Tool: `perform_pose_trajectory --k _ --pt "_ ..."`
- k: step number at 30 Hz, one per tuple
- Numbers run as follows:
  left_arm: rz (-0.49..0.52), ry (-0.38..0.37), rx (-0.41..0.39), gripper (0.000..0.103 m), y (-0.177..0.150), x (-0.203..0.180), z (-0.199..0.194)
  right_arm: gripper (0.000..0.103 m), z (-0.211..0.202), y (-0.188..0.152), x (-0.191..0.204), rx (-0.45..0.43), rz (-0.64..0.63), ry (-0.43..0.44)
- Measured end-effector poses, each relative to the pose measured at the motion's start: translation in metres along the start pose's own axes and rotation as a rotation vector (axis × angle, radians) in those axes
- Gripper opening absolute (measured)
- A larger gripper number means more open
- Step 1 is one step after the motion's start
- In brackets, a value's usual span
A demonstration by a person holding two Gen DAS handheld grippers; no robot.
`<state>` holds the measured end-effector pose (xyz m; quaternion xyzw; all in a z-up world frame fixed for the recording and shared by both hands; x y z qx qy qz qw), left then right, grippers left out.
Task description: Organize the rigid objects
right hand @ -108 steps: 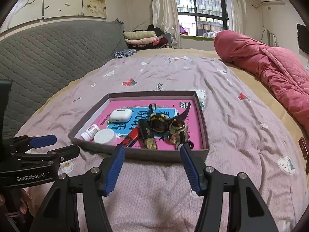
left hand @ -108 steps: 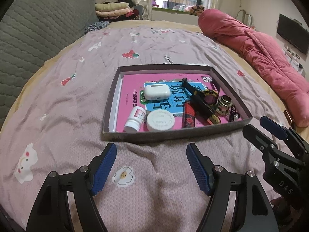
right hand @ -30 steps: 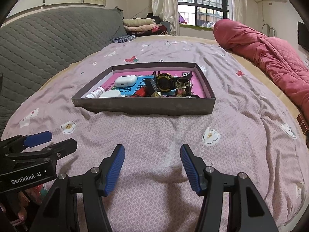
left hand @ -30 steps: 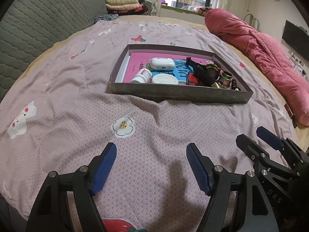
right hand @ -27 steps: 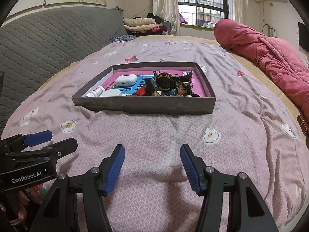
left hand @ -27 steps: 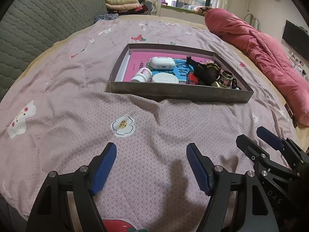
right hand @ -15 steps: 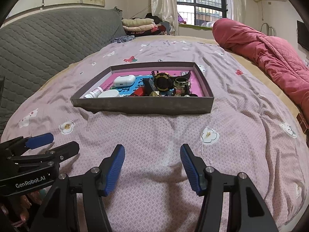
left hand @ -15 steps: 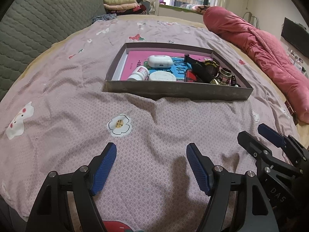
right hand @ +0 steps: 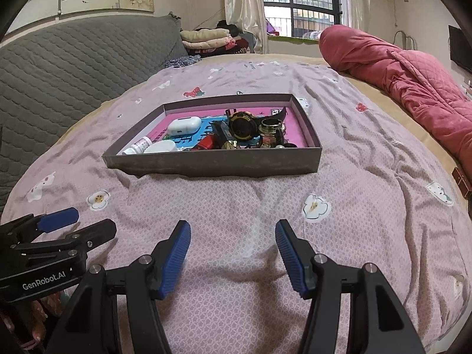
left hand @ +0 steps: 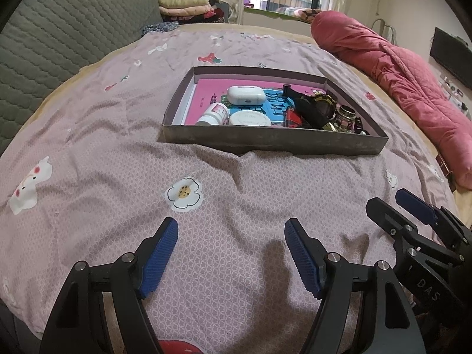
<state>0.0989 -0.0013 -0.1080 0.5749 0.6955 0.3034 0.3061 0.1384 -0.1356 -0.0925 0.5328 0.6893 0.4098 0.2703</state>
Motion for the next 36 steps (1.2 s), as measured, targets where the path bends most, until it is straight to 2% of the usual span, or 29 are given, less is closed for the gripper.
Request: perform_pose_trajectory --k 22,26,36 --pt "-0.003 0.017 0.011 0.076 0.002 0.003 0.002 0.059 0.0 -0.001 0.01 -0.001 -0.055 0.01" --pt "0.019 0.039 0.005 0.076 0.003 0.003 0.002 0.059 0.0 -0.001 0.011 0.0 -0.068 0.006" --pt "0.042 0.034 -0.014 0.076 0.004 -0.001 -0.001 0.059 0.001 -0.001 0.01 0.003 -0.073 0.0"
Point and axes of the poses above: each gripper's, at about its wrist camera, not at the fingertips, and z roughly the way its jaws point, x to its left, y to its top, the point moved 9 cm from there along z, roughly the way its jaws point, and after that the axes turned 12 degrees about -x, right-handed, at the moved point
